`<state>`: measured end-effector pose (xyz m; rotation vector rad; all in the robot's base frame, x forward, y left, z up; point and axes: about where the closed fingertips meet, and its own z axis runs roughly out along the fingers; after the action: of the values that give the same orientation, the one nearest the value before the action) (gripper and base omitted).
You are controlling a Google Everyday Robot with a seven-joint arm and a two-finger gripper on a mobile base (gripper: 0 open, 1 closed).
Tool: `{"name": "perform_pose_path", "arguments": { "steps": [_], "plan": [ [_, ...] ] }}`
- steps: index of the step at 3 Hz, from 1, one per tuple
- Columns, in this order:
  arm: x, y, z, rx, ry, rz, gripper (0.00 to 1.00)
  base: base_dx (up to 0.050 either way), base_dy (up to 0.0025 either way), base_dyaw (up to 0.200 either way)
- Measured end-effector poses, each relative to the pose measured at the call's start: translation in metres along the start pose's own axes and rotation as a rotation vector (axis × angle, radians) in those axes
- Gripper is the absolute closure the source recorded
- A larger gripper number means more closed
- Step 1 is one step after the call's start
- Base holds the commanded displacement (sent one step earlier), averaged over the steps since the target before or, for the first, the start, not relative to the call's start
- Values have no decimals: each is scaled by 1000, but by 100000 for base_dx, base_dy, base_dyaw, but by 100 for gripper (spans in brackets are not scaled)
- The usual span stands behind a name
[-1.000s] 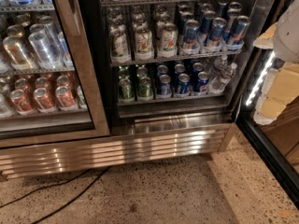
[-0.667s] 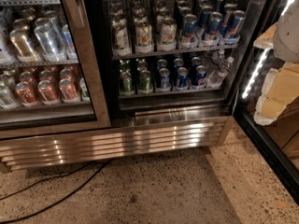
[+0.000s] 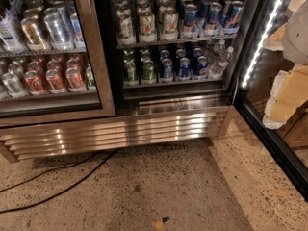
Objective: Close right fridge door
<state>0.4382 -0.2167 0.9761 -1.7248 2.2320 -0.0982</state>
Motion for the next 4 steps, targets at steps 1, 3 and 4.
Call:
{"name": "perform_pose_path", "arguments": {
  "steps": [1, 3, 4],
  "plan": [
    [0, 0, 0, 0, 0, 0, 0, -5002, 1, -12],
    [0, 0, 0, 0, 0, 0, 0, -2500, -3, -9783],
    [0, 0, 0, 0, 0, 0, 0, 1, -1, -19190]
  ]
}}
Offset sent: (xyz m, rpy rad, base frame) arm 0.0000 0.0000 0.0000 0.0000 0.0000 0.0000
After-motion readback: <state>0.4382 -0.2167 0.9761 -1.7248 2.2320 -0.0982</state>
